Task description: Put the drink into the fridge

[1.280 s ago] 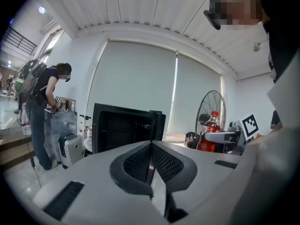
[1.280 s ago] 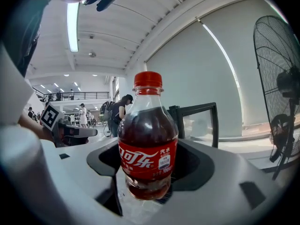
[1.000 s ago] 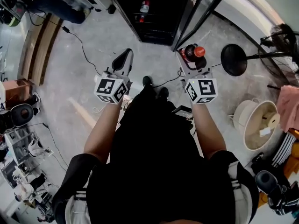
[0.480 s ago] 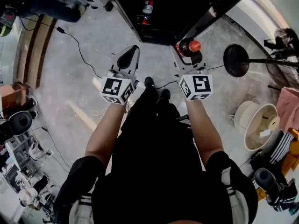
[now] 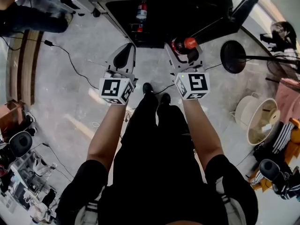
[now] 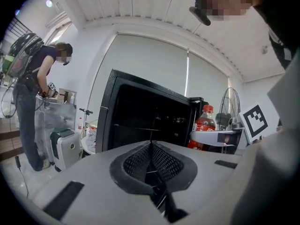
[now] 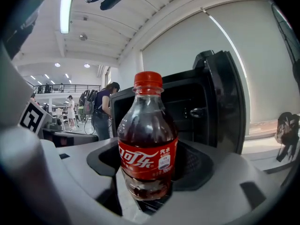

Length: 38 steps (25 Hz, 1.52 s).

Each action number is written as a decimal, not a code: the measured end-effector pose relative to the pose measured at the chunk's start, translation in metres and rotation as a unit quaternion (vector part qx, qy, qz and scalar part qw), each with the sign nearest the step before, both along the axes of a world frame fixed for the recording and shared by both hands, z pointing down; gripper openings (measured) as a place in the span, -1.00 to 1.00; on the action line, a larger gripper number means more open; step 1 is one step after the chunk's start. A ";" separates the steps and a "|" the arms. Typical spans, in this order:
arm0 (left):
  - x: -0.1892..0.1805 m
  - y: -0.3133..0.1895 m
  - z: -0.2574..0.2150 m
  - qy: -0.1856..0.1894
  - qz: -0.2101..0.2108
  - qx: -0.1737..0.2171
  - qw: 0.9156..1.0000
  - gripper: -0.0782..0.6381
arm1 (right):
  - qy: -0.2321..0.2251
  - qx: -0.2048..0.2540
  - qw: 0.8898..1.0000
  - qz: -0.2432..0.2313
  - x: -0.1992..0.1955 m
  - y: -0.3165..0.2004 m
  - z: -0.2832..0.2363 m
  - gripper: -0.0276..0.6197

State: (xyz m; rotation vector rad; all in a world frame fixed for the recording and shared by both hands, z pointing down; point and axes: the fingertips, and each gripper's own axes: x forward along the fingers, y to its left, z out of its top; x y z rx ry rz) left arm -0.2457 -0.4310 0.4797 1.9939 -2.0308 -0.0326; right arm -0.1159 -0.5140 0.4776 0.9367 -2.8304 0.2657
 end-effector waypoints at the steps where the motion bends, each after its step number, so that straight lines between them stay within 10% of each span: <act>1: -0.004 -0.005 0.004 0.001 0.002 0.001 1.000 -0.72 | 0.001 -0.001 1.000 0.003 -0.004 -0.004 0.005 0.03; 38: -0.056 -0.179 0.160 -0.014 -0.017 0.010 1.000 -0.72 | 0.021 0.024 0.999 0.013 -0.119 -0.183 0.184 0.03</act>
